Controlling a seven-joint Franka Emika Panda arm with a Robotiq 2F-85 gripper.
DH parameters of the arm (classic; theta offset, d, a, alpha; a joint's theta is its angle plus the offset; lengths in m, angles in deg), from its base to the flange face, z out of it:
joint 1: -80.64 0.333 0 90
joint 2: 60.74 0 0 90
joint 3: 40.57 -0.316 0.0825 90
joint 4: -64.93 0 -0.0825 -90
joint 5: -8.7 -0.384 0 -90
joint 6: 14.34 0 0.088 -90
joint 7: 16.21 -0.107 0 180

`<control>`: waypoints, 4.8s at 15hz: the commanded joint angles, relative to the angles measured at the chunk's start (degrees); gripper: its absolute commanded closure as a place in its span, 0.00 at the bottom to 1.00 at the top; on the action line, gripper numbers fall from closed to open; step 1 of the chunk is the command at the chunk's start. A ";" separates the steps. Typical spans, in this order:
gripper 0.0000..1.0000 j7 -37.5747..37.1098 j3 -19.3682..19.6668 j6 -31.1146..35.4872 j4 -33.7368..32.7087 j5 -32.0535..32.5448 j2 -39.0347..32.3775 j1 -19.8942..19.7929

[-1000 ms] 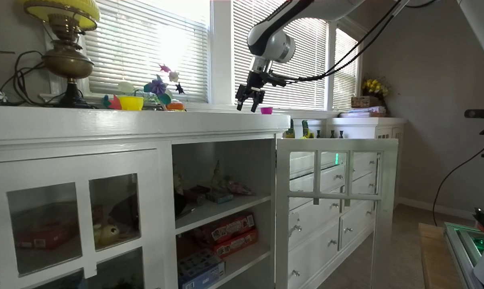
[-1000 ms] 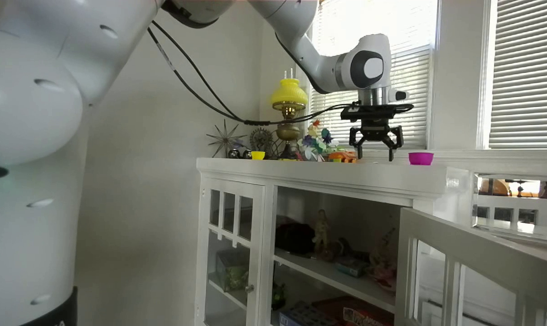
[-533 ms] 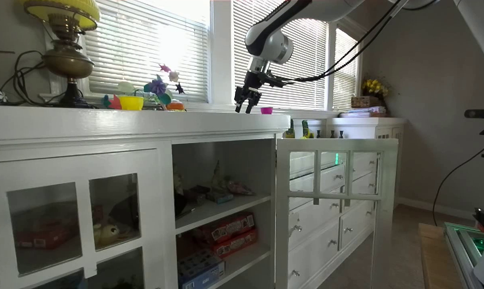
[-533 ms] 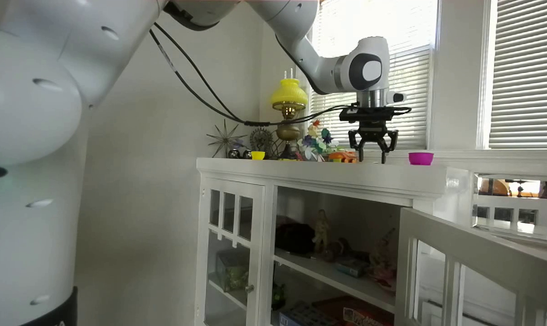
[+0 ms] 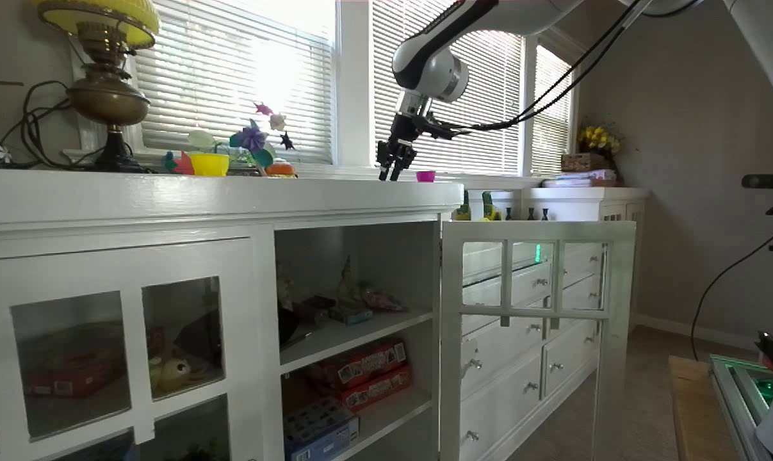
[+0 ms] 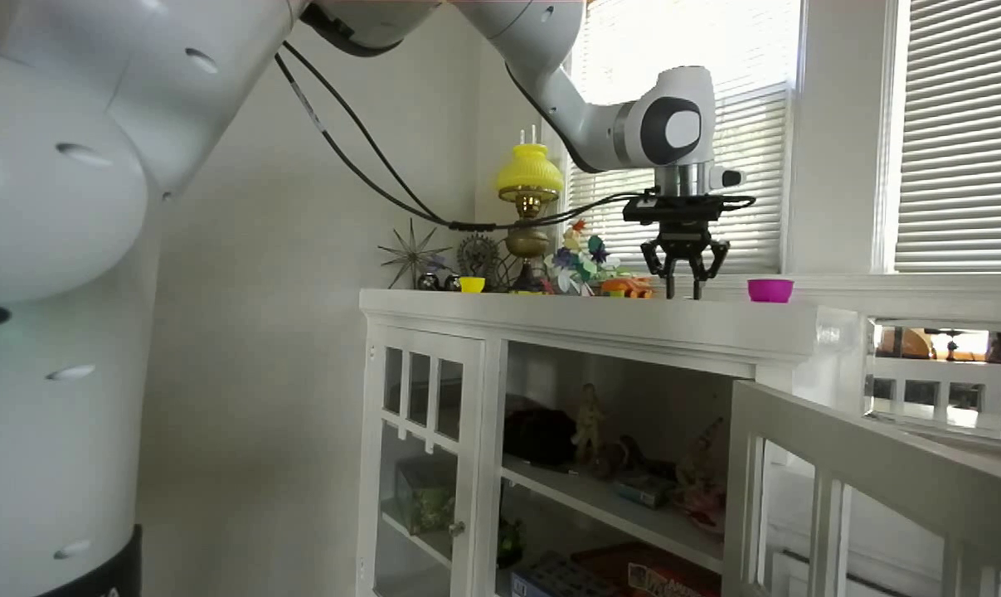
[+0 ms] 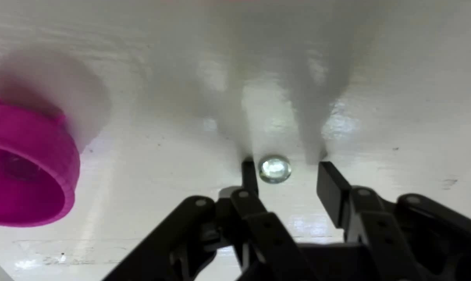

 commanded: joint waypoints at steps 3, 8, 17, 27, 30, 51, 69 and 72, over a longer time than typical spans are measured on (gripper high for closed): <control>0.98 1.41 -0.81 -0.18 -1.58 -2.02 -1.12 -0.96; 0.94 0.48 -0.54 -0.69 -1.55 -0.98 -0.45 -0.54; 0.95 -2.99 2.81 -4.80 -0.28 3.51 5.74 0.54; 0.95 -10.08 7.27 -4.63 0.98 10.89 7.60 0.62; 0.95 -11.45 8.13 -4.75 1.33 11.66 7.54 0.48; 0.94 -11.66 7.91 5.41 4.51 6.88 5.77 -1.27; 0.00 -9.35 5.93 2.16 2.06 4.49 5.68 -1.63; 0.00 -9.38 5.67 0.43 1.02 3.87 4.89 -1.51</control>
